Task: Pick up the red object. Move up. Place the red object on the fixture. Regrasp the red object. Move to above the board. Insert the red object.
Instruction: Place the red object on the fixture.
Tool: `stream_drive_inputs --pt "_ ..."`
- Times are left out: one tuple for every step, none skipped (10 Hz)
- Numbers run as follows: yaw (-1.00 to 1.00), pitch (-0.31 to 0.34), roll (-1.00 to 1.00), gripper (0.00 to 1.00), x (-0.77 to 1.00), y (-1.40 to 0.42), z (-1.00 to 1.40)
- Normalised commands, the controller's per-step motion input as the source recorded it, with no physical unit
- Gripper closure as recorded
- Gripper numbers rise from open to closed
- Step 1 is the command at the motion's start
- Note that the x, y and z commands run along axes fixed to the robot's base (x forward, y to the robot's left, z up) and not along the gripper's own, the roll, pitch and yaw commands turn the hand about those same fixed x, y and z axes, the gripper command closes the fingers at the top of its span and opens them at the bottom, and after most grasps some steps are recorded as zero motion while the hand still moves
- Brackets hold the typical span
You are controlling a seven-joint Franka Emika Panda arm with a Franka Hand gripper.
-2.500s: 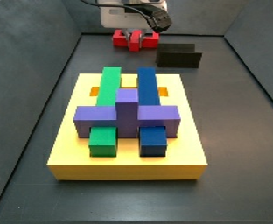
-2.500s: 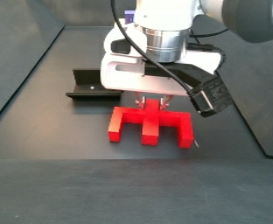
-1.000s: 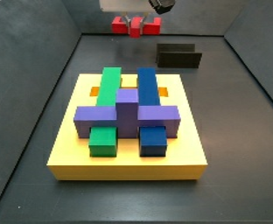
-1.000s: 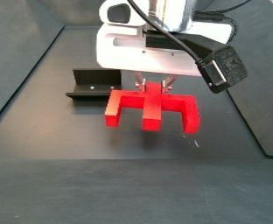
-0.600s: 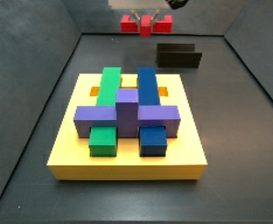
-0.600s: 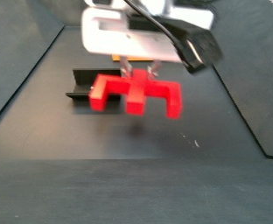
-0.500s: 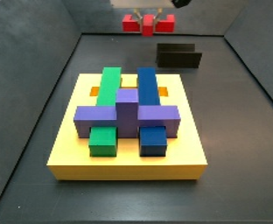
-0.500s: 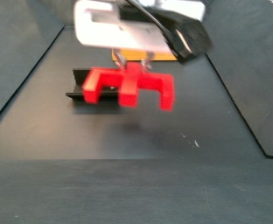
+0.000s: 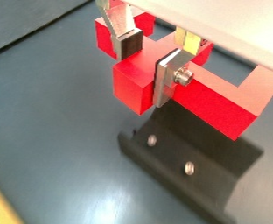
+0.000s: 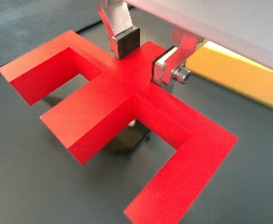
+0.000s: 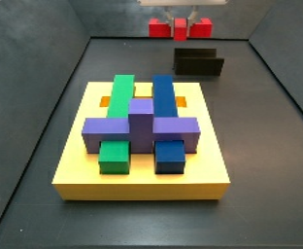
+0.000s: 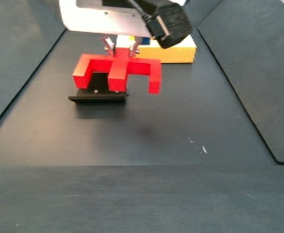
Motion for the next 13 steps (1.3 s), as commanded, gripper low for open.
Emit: stream_drive_inputs --pt "0.05 0.243 -1.00 1.00 0.72 -0.26 0.00" --pt "0.04 0.203 -1.00 1.00 0.66 -0.19 0.01" --pt "0.06 0.177 -1.00 1.00 0.64 -0.18 0.00" --pt "0.10 0.120 -1.00 1.00 0.62 -0.18 0.00" --pt "0.13 0.074 -1.00 1.00 0.59 -0.16 0.00" --pt "0.18 0.006 -0.99 1.00 0.53 -0.09 0.00" --pt "0.11 0.000 -0.94 1.00 0.49 0.13 -0.16" --pt "0.05 -0.011 -0.85 1.00 0.40 0.35 -0.30" --pt "0.02 -0.077 -0.81 1.00 0.35 0.43 -0.35" --pt "0.00 -0.194 -0.75 1.00 0.21 0.32 -0.39" --pt "0.00 -0.089 -0.31 1.00 0.17 -0.17 -0.18" --pt "0.00 -0.091 -0.17 1.00 0.00 -0.33 0.03" --pt "0.00 -0.086 0.00 1.00 0.00 -0.31 0.00"
